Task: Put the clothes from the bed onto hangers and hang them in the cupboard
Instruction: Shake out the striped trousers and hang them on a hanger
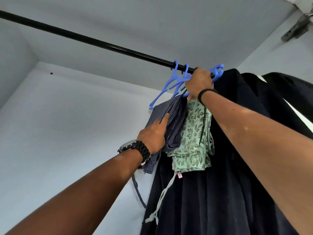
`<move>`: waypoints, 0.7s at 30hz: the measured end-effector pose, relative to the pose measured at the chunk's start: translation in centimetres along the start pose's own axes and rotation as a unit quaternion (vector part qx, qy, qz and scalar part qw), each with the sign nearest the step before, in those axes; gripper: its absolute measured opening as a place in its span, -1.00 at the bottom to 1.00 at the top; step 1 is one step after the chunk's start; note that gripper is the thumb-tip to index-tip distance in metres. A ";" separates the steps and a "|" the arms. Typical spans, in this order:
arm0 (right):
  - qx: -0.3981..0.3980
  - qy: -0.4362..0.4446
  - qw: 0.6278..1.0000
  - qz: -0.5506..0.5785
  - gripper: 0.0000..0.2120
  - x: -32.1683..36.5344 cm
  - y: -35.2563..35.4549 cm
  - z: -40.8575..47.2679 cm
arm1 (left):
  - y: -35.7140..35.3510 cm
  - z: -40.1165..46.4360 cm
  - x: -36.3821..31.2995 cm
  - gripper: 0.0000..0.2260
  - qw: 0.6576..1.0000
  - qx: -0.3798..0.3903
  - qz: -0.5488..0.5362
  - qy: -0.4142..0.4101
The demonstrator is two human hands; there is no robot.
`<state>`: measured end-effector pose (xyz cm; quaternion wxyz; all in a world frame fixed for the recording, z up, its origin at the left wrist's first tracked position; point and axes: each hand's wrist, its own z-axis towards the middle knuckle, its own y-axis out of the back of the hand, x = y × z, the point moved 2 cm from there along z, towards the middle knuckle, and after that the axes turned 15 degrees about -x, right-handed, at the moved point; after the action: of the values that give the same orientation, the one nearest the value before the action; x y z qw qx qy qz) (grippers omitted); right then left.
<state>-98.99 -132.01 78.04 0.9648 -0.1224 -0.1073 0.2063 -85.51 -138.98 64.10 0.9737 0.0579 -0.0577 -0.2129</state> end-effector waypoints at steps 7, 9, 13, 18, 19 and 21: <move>0.126 -0.159 0.957 0.208 -0.51 -0.4 1.2 -1.7 | 0.5 -0.9 -1.0 -0.28 0.997 -0.002 -0.072 0.034; 0.157 -0.196 0.929 0.272 -0.30 -0.9 1.9 -3.9 | 1.0 -1.6 -1.3 -0.27 0.996 0.016 -0.080 0.039; 0.185 -0.176 0.934 0.249 -0.33 -1.2 4.4 -8.6 | 3.3 -3.1 -3.1 -0.31 0.990 0.054 -0.117 0.064; 0.222 -0.251 0.910 0.244 -0.85 -0.9 8.1 -14.5 | 7.5 -6.0 -6.2 -0.48 0.984 0.042 -0.131 0.113; 0.218 -0.276 0.900 0.258 -0.83 -0.7 9.2 -15.6 | 8.4 -6.8 -6.6 -0.52 0.982 0.037 -0.127 0.136; 0.210 -0.308 0.881 0.290 -0.79 -0.2 11.1 -17.8 | 10.1 -8.5 -7.5 -0.57 0.975 0.021 -0.140 0.170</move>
<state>-98.68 -125.63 58.01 0.7833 0.1274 -0.3131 0.5216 -87.01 -126.01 56.47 0.9282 0.1211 0.1132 -0.3330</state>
